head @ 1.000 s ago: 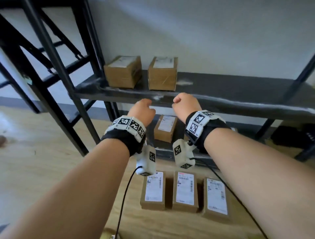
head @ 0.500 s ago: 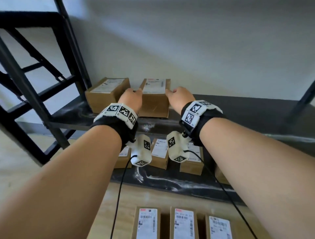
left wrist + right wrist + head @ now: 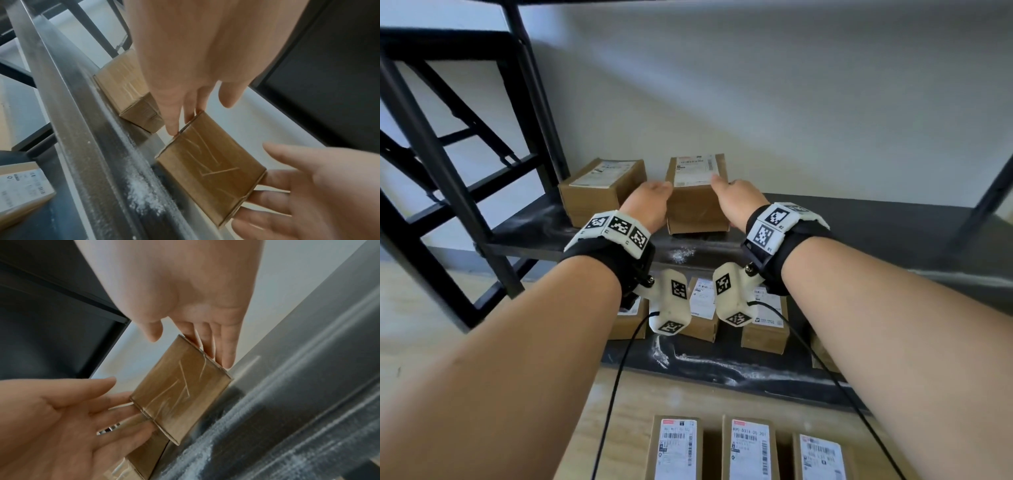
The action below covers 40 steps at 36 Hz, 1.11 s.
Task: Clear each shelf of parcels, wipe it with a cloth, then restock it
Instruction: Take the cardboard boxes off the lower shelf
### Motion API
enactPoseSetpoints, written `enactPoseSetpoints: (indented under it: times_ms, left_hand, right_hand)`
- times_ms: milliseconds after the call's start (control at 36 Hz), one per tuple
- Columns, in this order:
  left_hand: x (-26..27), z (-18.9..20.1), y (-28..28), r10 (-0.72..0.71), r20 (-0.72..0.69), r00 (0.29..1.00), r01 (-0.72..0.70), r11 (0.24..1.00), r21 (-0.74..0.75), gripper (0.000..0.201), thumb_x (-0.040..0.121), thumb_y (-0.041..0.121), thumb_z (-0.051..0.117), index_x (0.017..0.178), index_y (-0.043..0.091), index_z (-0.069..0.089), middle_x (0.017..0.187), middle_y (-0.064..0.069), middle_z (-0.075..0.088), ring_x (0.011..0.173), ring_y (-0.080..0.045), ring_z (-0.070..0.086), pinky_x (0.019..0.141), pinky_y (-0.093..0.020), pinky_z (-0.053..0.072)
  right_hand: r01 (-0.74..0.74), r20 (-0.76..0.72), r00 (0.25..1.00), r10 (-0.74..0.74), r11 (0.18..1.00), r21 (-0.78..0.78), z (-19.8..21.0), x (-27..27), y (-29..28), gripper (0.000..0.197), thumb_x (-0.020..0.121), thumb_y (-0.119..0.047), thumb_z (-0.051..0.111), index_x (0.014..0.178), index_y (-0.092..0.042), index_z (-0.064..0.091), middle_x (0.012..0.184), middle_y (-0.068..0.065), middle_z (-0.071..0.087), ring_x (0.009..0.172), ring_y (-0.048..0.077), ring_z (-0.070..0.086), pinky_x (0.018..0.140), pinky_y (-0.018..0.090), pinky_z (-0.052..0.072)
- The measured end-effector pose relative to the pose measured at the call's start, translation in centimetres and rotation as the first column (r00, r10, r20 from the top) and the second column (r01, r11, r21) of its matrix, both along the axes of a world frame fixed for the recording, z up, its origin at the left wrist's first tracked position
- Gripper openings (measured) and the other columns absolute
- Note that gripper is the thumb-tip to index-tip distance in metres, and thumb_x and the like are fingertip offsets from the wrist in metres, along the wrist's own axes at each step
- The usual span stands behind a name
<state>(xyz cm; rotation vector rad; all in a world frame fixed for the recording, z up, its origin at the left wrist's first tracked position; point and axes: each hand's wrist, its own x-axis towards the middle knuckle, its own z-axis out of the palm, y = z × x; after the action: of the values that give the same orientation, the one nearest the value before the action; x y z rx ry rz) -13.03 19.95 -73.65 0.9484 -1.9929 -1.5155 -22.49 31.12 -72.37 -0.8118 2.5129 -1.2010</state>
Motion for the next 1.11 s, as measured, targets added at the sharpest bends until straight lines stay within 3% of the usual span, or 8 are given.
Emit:
enactPoseSetpoints:
  times_ms: [111, 250, 333, 444, 611, 861, 972, 1111]
  left_hand:
    - [1.6, 1.1, 1.0, -0.010, -0.054, 0.998, 0.008, 0.999, -0.031, 0.028, 0.096, 0.011, 0.049, 0.122, 0.002, 0.052, 0.126, -0.013, 0.052, 0.115, -0.026, 0.052, 0.097, -0.022, 0.039]
    - [3.7, 2.8, 2.2, 0.104, -0.137, 0.985, -0.103, 0.995, 0.016, 0.013, 0.098, 0.024, 0.047, 0.102, 0.012, 0.052, 0.101, -0.013, 0.057, 0.089, -0.026, 0.058, 0.089, -0.047, 0.054]
    - [5.8, 3.6, 3.4, 0.149, -0.092, 0.985, -0.151, 0.988, -0.018, 0.032, 0.096, 0.035, 0.048, 0.104, 0.007, 0.061, 0.103, -0.014, 0.065, 0.089, -0.028, 0.065, 0.084, -0.045, 0.056]
    - [9.0, 3.3, 3.6, 0.278, -0.088, 0.957, -0.279, 0.960, 0.001, 0.020, 0.086, 0.033, 0.056, 0.077, 0.016, 0.061, 0.089, -0.006, 0.069, 0.083, -0.029, 0.068, 0.081, -0.045, 0.057]
    - [14.8, 1.4, 5.0, 0.407, -0.083, 0.910, -0.410, 0.912, -0.022, 0.017, 0.083, 0.023, 0.055, 0.099, 0.020, 0.050, 0.082, 0.003, 0.058, 0.084, -0.021, 0.061, 0.086, -0.041, 0.053]
    - [20.9, -2.8, 5.9, 0.497, 0.056, 0.866, -0.498, 0.867, -0.001, 0.007, 0.080, 0.012, 0.053, 0.087, 0.011, 0.053, 0.078, -0.004, 0.057, 0.085, -0.028, 0.059, 0.082, -0.035, 0.051]
    - [22.4, -6.2, 5.2, 0.524, 0.133, 0.841, -0.535, 0.842, 0.065, 0.042, 0.078, 0.013, 0.051, 0.120, 0.007, 0.054, 0.091, -0.004, 0.062, 0.080, -0.023, 0.060, 0.072, -0.030, 0.048]
    - [23.3, -11.8, 4.5, 0.545, 0.230, 0.806, -0.578, 0.808, 0.111, 0.034, 0.077, 0.013, 0.049, 0.110, 0.008, 0.053, 0.096, -0.008, 0.062, 0.085, -0.028, 0.060, 0.079, -0.036, 0.052]
  right_hand:
    - [0.022, -0.043, 0.999, -0.023, 1.000, -0.018, 1.0, 0.7, 0.9, 0.055, 0.103, -0.047, 0.025, 0.113, -0.004, 0.059, 0.075, 0.004, 0.051, 0.069, 0.021, 0.053, 0.066, 0.031, 0.044]
    - [0.068, -0.079, 0.994, -0.074, 0.994, -0.086, 1.9, 2.5, 1.5, 0.043, 0.102, -0.045, 0.030, 0.119, -0.009, 0.047, 0.073, -0.003, 0.043, 0.059, 0.012, 0.044, 0.048, 0.027, 0.030]
    - [0.051, -0.084, 0.995, -0.062, 0.990, -0.132, 2.2, 4.4, 1.7, 0.031, 0.101, -0.043, 0.035, 0.106, -0.013, 0.041, 0.074, -0.004, 0.043, 0.059, 0.012, 0.045, 0.049, 0.028, 0.031]
    - [0.004, -0.071, 0.997, -0.016, 0.986, -0.168, 2.1, 7.7, 2.2, 0.024, 0.098, -0.038, 0.044, 0.103, -0.014, 0.045, 0.079, -0.004, 0.050, 0.066, 0.014, 0.052, 0.050, 0.028, 0.033]
    - [-0.165, 0.043, 0.984, 0.171, 0.980, -0.108, -0.1, 13.9, 2.8, 0.046, 0.092, -0.023, 0.054, 0.135, -0.013, 0.044, 0.127, 0.003, 0.058, 0.108, 0.024, 0.061, 0.086, 0.035, 0.051]
    - [-0.257, 0.148, 0.953, 0.264, 0.964, -0.068, -4.6, 20.1, 3.1, 0.039, 0.080, -0.020, 0.063, 0.114, -0.017, 0.044, 0.115, 0.005, 0.059, 0.100, 0.024, 0.059, 0.083, 0.038, 0.051]
    - [-0.308, 0.159, 0.940, 0.303, 0.951, 0.010, -7.6, 20.9, 2.4, 0.040, 0.084, -0.021, 0.064, 0.117, -0.015, 0.044, 0.114, 0.003, 0.059, 0.096, 0.020, 0.057, 0.076, 0.032, 0.046]
    - [-0.332, 0.216, 0.929, 0.300, 0.934, 0.131, -12.6, 21.9, 1.4, 0.029, 0.085, -0.023, 0.062, 0.109, -0.018, 0.046, 0.109, 0.003, 0.061, 0.096, 0.023, 0.061, 0.081, 0.035, 0.050]
